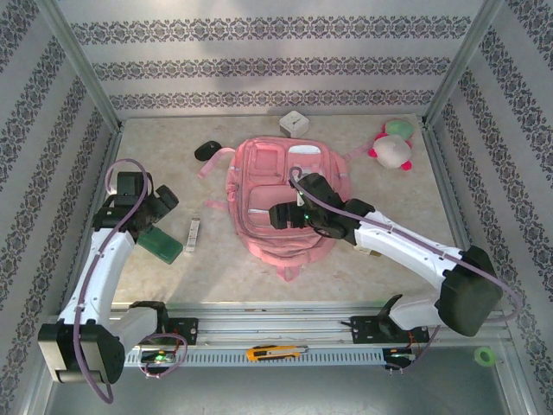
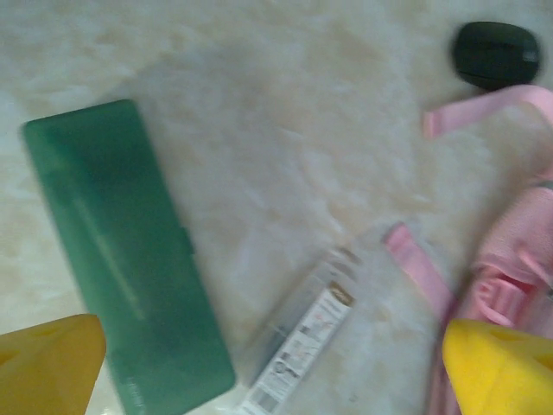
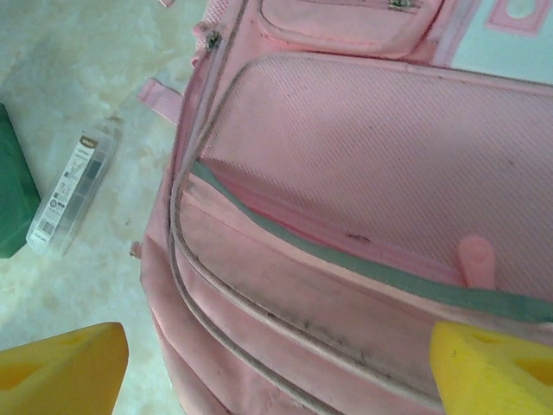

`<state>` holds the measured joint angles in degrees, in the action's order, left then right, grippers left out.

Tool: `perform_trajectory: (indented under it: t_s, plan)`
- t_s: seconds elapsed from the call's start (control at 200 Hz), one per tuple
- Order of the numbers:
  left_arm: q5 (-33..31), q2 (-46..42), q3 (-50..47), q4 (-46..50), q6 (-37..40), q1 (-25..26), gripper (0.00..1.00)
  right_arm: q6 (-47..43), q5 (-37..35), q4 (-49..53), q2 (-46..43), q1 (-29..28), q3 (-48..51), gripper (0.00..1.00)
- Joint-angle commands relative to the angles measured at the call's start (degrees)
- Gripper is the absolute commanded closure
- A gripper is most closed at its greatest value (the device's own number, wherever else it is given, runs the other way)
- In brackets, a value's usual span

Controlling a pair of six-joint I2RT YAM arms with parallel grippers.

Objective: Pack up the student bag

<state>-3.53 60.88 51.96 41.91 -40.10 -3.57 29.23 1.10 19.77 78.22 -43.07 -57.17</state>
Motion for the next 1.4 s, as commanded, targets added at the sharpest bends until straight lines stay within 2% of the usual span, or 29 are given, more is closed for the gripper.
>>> perform_trajectory:
  t_s: [0.0, 0.105, 0.22, 0.33, 0.694, 0.834, 1.029, 1.199, 1.314, 1.399]
  plan:
    - [-5.45, 3.90, -1.03, 7.16, -4.17, -2.04, 0.01, 0.58, 0.25, -3.92, 1.13, -1.09, -1.32, 0.11]
    - [-3.57, 9.02, -1.88, 8.23, -7.58, -3.17, 0.01, 0.92, 1.00, -4.02, 1.76, -1.26, -0.67, 0.10]
    - [0.26, 13.13, -4.22, 5.84, -10.74, -3.72, 0.01, 1.54, 1.59, -4.71, 1.42, -1.23, 0.99, 0.10]
    - [1.08, 15.69, -6.05, 4.00, -13.17, -3.89, 0.01, 1.85, 1.40, -4.89, 0.85, -1.25, 2.11, 0.10]
    - [2.78, 25.85, -3.81, 2.10, -13.08, -4.25, 0.02, 2.36, 2.31, -5.74, 2.73, -1.26, 2.46, 0.11]
    - [3.18, 28.09, -3.61, 1.77, -13.42, -4.26, 0.10, 2.44, 2.32, -5.80, 3.34, -1.27, 2.50, 0.11]
    - [2.93, 27.74, -4.78, 1.46, -14.52, -4.28, 0.24, 1.87, 2.06, -5.77, 3.34, -1.13, 2.41, 0.11]
    - [2.02, 24.14, -4.73, 3.33, -13.88, -4.25, 0.36, 1.57, 2.00, -5.88, 2.65, -0.74, 2.24, 0.11]
    - [2.11, 19.58, -4.25, 4.80, -11.90, -4.20, 0.40, 1.48, 2.08, -6.11, 2.06, -0.63, 2.26, 0.11]
    - [4.17, 15.20, -3.80, 3.84, -7.54, -3.90, 0.41, 1.28, 2.69, -6.60, 1.44, -0.53, 2.24, 0.11]
